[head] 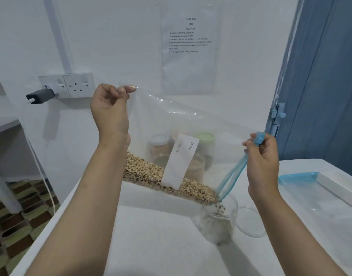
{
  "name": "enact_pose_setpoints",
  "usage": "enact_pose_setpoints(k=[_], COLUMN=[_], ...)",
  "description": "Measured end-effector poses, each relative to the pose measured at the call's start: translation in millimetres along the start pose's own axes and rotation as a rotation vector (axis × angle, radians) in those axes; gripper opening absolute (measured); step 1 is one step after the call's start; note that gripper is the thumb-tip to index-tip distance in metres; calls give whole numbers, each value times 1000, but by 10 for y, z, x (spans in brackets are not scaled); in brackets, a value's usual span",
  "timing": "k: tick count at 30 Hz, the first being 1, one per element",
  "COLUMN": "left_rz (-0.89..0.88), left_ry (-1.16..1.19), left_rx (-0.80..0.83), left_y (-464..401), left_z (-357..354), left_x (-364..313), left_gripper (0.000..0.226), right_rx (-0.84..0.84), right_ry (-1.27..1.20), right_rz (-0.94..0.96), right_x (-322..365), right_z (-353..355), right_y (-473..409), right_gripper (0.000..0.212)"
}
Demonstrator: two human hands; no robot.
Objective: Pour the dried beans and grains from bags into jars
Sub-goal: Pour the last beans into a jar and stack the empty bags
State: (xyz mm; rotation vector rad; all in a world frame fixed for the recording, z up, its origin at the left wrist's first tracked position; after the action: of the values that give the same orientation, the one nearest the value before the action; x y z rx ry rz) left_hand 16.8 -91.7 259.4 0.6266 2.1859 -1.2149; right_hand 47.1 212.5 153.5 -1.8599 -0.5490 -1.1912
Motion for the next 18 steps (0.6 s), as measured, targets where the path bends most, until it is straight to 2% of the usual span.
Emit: enact_pose_setpoints(k=[18], left_rz=[-7], left_ry=[27], left_rx=[23], left_y=[0], left_z=[-21], left_x=[-2], left_gripper=[34], right_rx=[-4], right_ry=[53], right_rz=[58], right_x=[26], right_z=[69], right_y=[74], right_gripper=[24])
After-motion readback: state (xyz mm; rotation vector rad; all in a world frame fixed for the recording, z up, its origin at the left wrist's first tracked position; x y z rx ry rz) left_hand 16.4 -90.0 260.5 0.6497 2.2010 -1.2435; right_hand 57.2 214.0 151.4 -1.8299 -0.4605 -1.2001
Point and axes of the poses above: each hand's wrist, its own y-axis away from the middle knuckle, its own z-axis out of the back of the hand, x = y × z, the point moved 4 cm from there along -y, towards the middle knuckle, and after that the axes turned 3 degrees about y, right-handed, at the moved point
